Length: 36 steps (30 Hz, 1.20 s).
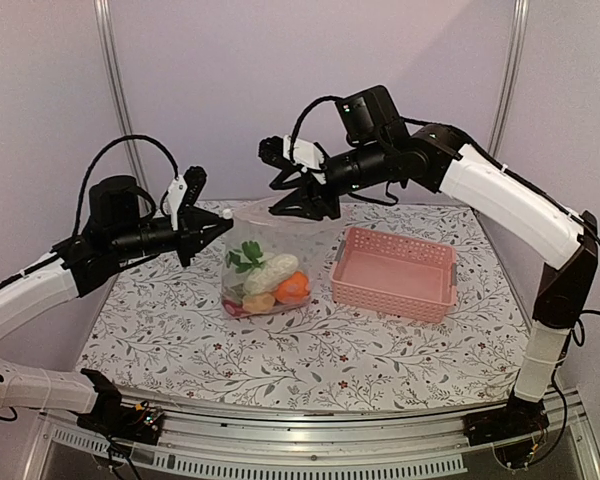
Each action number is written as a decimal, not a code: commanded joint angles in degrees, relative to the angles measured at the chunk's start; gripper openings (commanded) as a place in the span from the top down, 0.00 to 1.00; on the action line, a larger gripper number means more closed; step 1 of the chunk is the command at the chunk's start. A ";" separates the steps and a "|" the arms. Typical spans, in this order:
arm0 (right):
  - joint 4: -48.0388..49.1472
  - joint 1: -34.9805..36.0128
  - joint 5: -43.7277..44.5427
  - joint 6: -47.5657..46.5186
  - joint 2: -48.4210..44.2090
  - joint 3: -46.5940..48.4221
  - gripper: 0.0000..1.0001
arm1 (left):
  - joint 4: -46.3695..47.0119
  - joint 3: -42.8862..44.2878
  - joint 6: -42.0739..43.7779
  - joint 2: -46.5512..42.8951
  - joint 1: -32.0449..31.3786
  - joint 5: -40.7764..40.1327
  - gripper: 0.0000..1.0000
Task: Place the food in the zip-top bag and seal the zipper
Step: Hold the zipper food storage bag at the center of the board, then zip the zipper on the zipper food storage bag.
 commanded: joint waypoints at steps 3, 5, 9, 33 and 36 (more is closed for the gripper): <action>-0.12 2.61 -3.03 0.03 3.54 5.01 0.52 | -3.86 3.33 2.87 0.84 0.58 3.63 1.00; 0.18 3.13 -3.13 -0.23 4.67 6.15 0.52 | -4.69 3.91 3.21 1.07 0.48 4.06 1.00; 0.86 3.91 -3.51 -0.24 6.23 7.17 0.52 | -7.18 5.25 4.24 1.62 -0.11 4.45 1.00; 1.48 5.33 -3.17 -1.89 9.30 6.91 0.61 | -10.91 5.87 10.24 0.73 -4.68 2.48 1.00; 1.12 5.62 -3.04 -2.39 9.30 6.47 0.65 | -10.87 5.87 10.32 0.62 -4.88 2.30 1.00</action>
